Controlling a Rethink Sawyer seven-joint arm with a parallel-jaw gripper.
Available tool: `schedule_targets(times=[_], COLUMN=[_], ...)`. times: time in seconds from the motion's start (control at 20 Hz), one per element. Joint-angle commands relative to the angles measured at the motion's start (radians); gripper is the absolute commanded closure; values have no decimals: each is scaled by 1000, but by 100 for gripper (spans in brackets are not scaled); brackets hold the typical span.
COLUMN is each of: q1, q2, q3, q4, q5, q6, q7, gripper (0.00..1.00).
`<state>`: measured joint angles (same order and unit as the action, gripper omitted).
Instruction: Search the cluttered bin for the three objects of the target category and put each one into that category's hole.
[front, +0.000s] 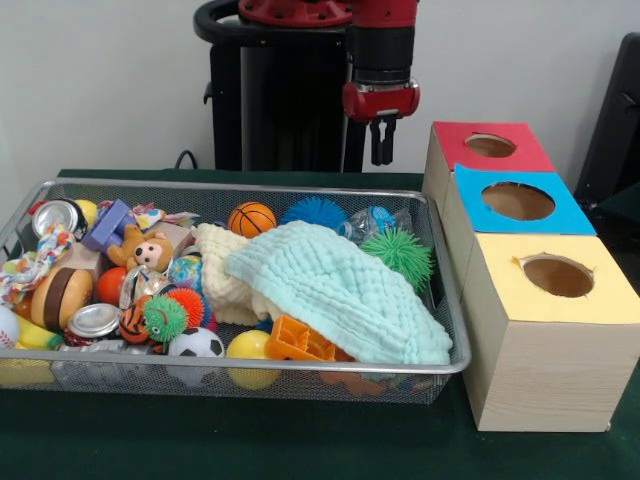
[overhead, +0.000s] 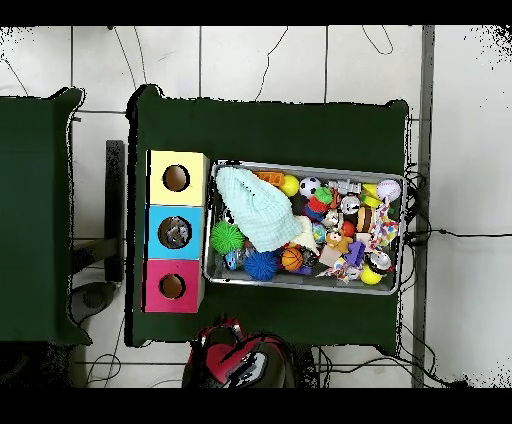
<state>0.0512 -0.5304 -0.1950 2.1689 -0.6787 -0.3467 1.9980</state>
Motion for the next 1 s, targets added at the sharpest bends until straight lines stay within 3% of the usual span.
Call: schedule_targets(times=[0.05, 0.6, 1.0], q1=[-4, -13, 11], q2=[48, 115, 147], q3=[-16, -11, -34], q4=[-196, -266, -268], q5=[80, 80, 110], q6=[-113, -151, -191], q7=[73, 60, 63], gripper=[100, 100, 100])
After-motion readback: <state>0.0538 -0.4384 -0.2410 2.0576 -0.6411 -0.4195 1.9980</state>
